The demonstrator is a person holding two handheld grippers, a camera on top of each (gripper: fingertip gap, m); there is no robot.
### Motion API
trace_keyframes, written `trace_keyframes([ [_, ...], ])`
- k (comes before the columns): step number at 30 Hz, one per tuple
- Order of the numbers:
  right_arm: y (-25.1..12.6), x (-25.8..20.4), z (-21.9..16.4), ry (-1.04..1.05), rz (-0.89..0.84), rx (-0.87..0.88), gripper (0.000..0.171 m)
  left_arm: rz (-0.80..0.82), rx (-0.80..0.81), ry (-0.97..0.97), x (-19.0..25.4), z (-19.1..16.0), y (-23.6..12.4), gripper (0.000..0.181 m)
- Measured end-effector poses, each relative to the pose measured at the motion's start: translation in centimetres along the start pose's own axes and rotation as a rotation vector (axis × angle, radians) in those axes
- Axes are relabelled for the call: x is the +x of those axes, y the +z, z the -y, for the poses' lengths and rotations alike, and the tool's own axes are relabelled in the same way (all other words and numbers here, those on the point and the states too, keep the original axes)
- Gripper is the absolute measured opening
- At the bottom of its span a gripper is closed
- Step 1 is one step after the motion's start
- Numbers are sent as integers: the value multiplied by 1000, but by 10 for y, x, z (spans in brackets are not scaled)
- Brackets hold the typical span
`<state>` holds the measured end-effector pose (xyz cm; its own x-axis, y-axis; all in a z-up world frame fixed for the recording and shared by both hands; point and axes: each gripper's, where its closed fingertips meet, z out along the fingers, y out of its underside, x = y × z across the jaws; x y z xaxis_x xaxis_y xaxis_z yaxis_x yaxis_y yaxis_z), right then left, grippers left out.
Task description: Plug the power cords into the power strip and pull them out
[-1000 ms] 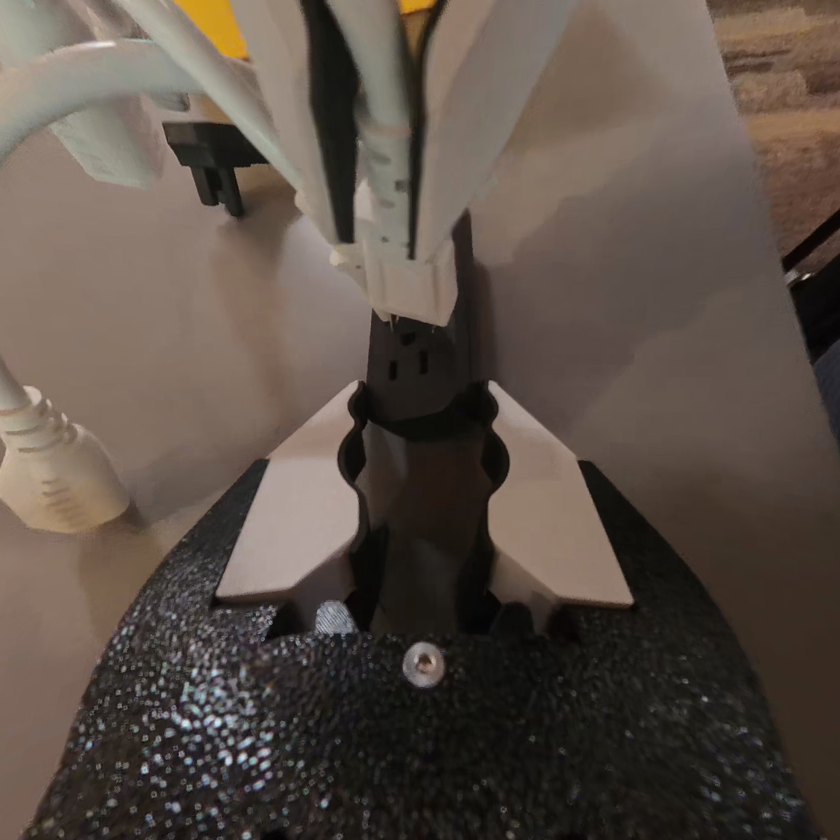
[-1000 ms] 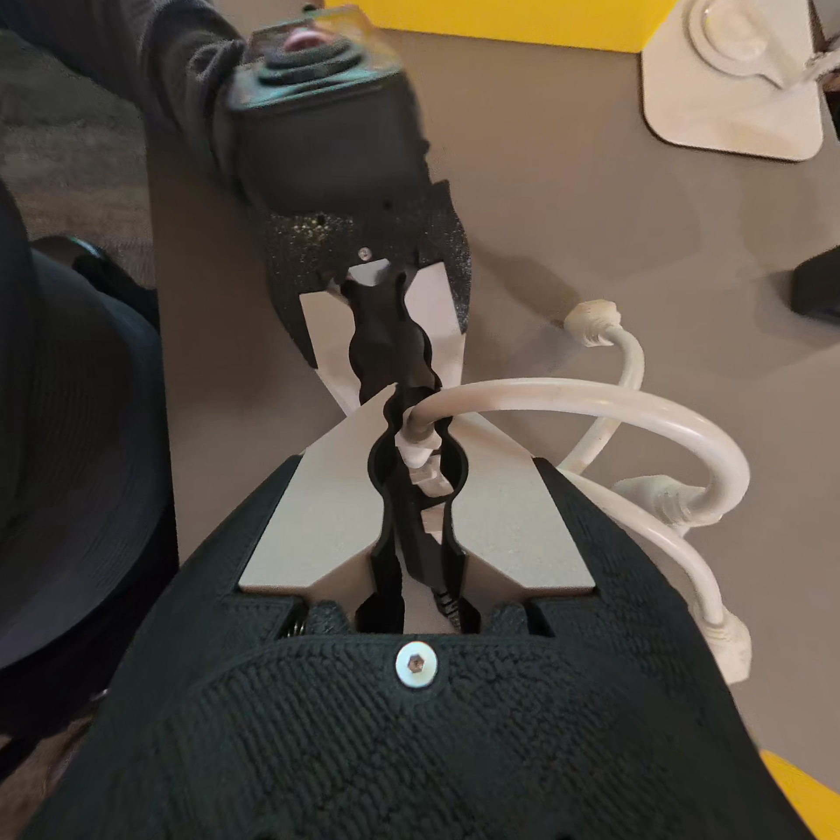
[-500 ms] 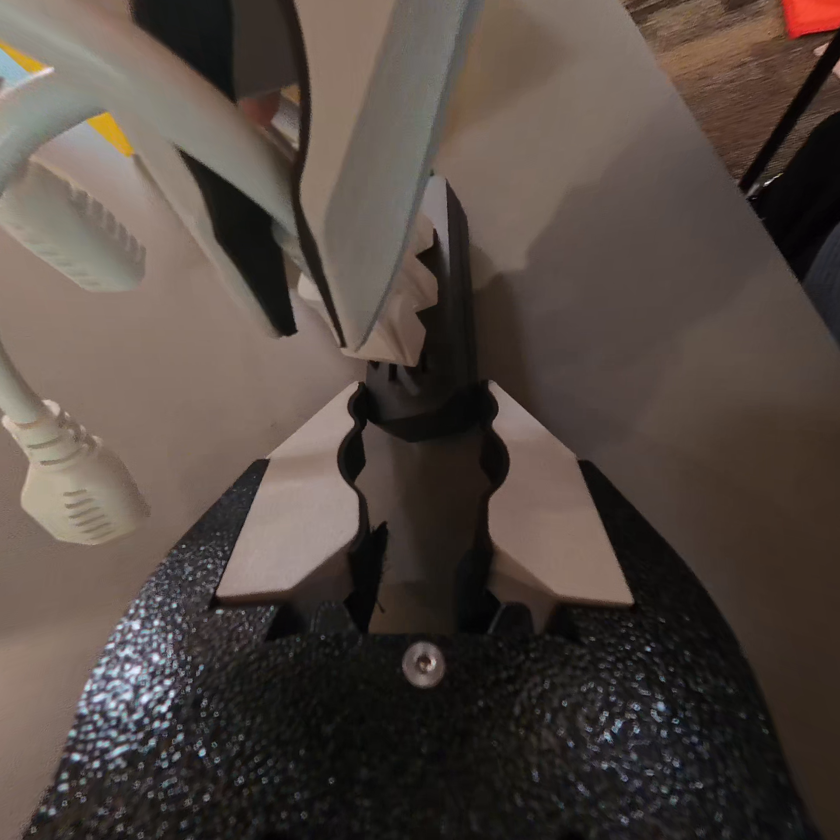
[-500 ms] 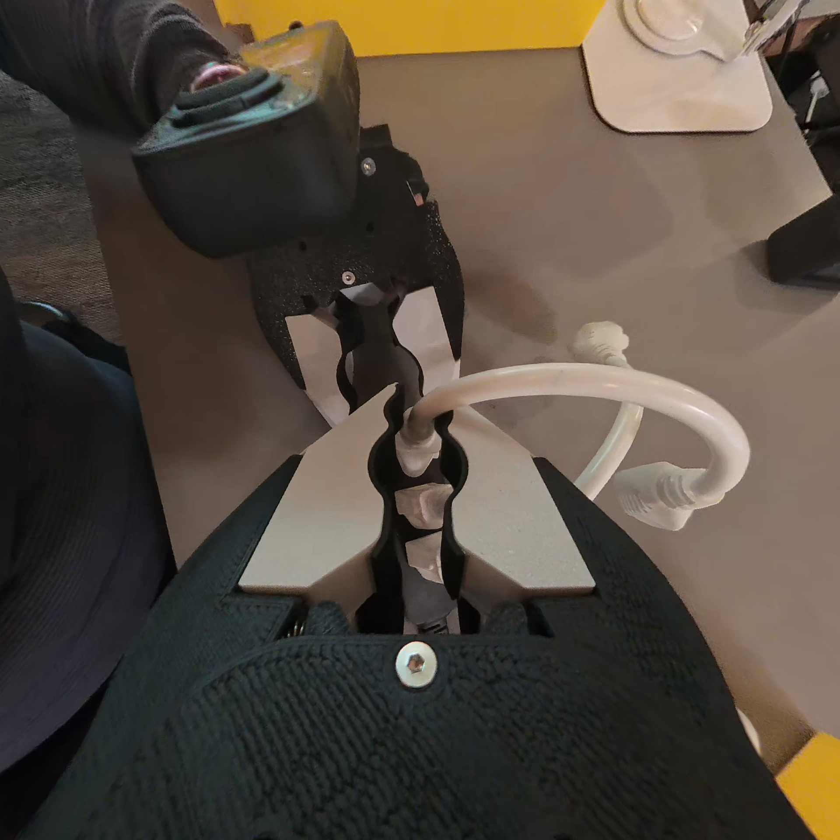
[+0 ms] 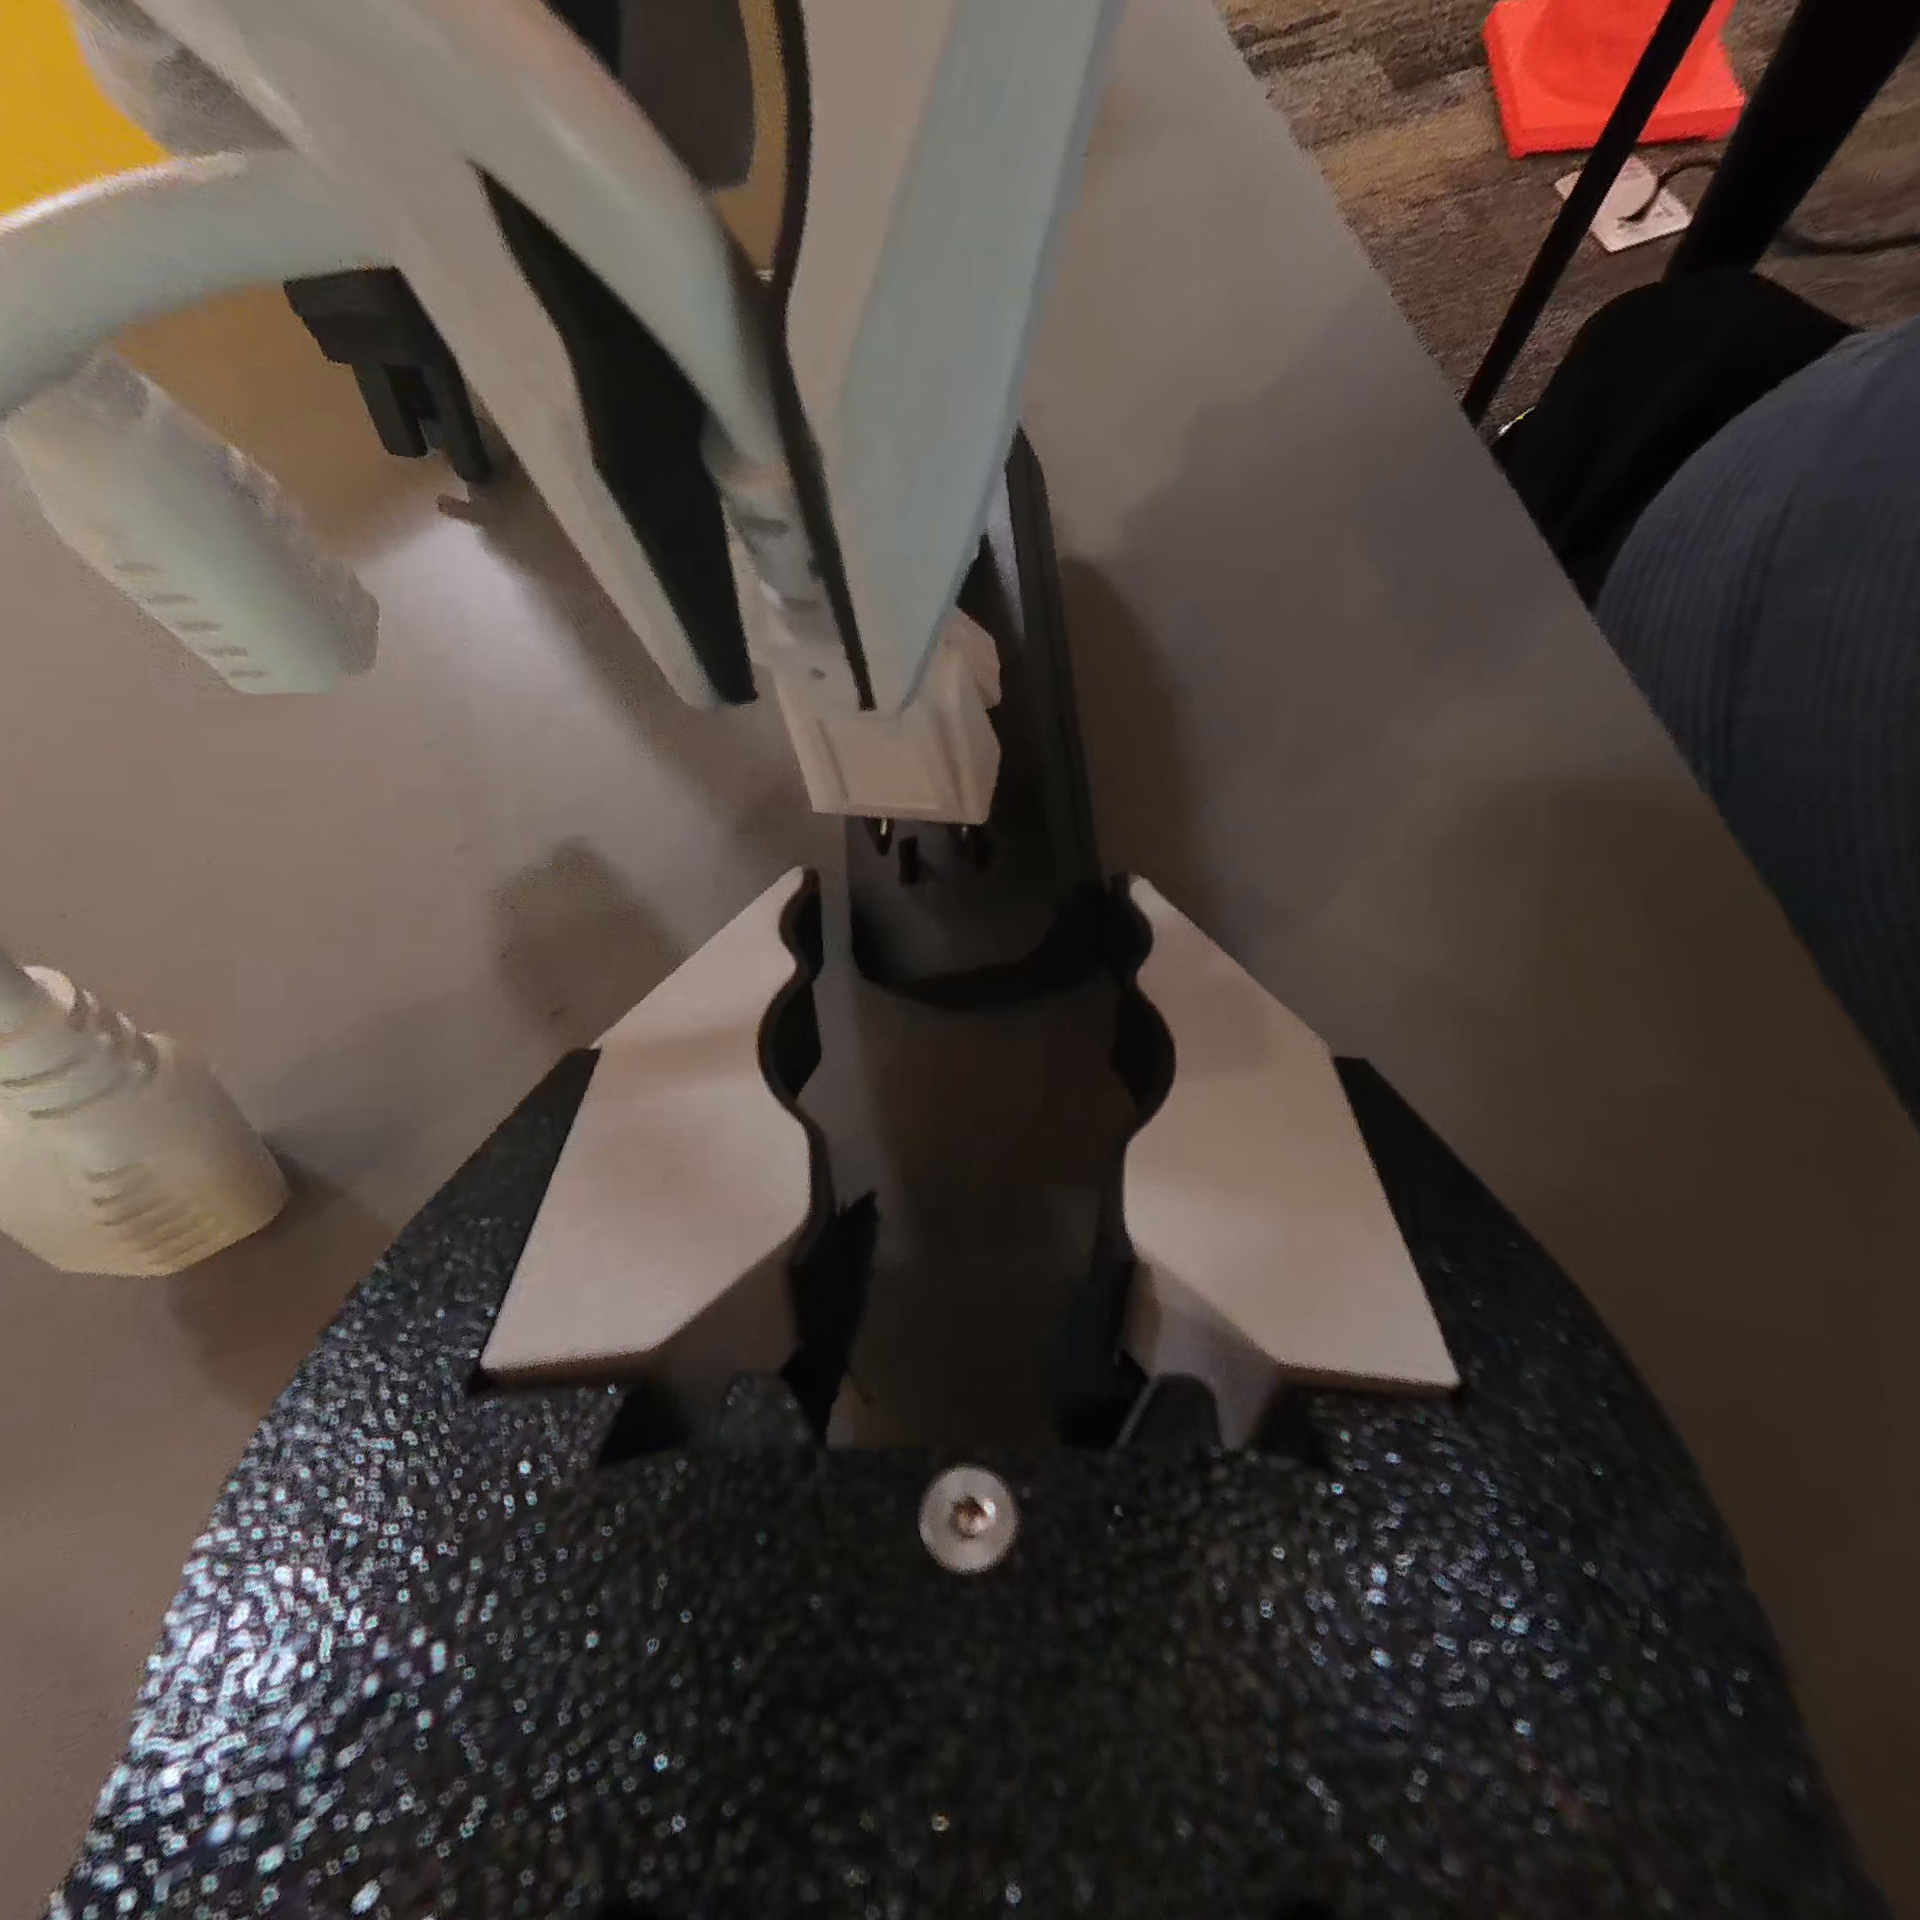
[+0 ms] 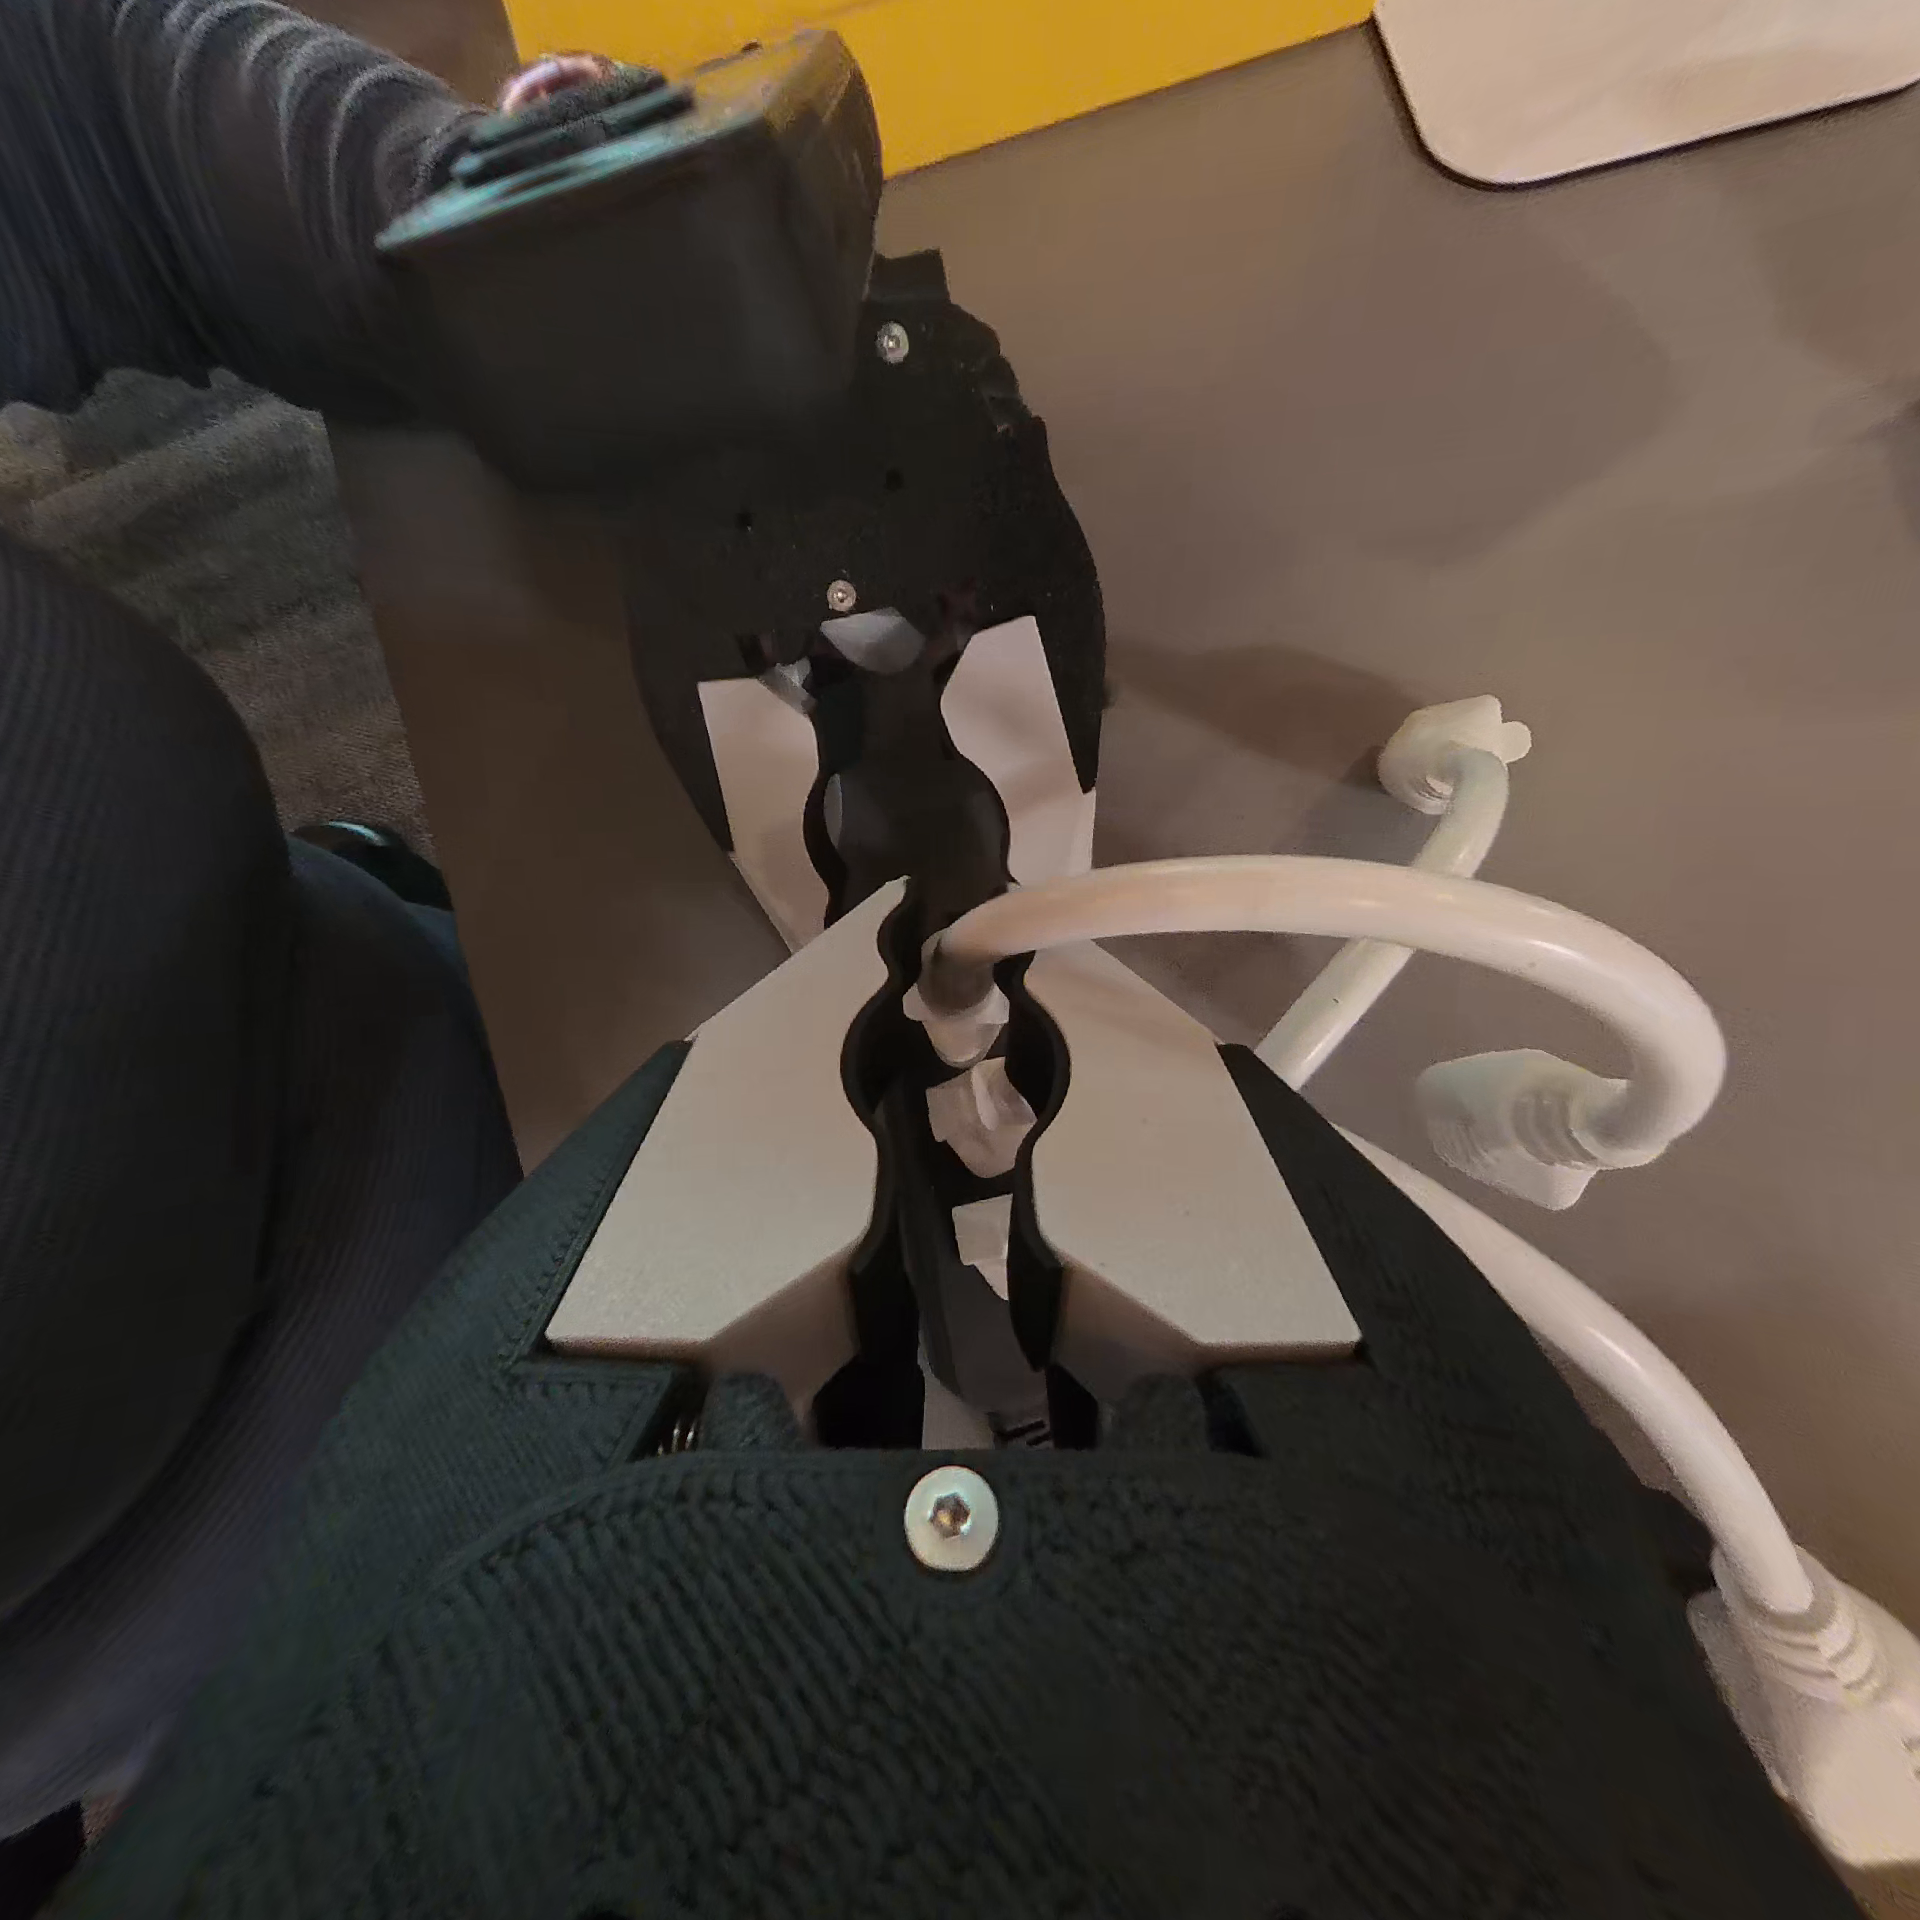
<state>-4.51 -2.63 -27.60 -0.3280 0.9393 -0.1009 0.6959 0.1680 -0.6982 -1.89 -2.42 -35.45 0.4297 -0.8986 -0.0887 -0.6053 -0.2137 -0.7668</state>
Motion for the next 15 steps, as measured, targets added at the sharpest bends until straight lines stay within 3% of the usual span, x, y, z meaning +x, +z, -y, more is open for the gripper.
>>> trace_keyframes([
  [6,0,-8,0,-67,25,1,11,-9,-18,-41,5,0,-1,47],
  [15,6,-21,-2,-138,-75,-113,11,188,-11,129,4,5,-2,47],
])
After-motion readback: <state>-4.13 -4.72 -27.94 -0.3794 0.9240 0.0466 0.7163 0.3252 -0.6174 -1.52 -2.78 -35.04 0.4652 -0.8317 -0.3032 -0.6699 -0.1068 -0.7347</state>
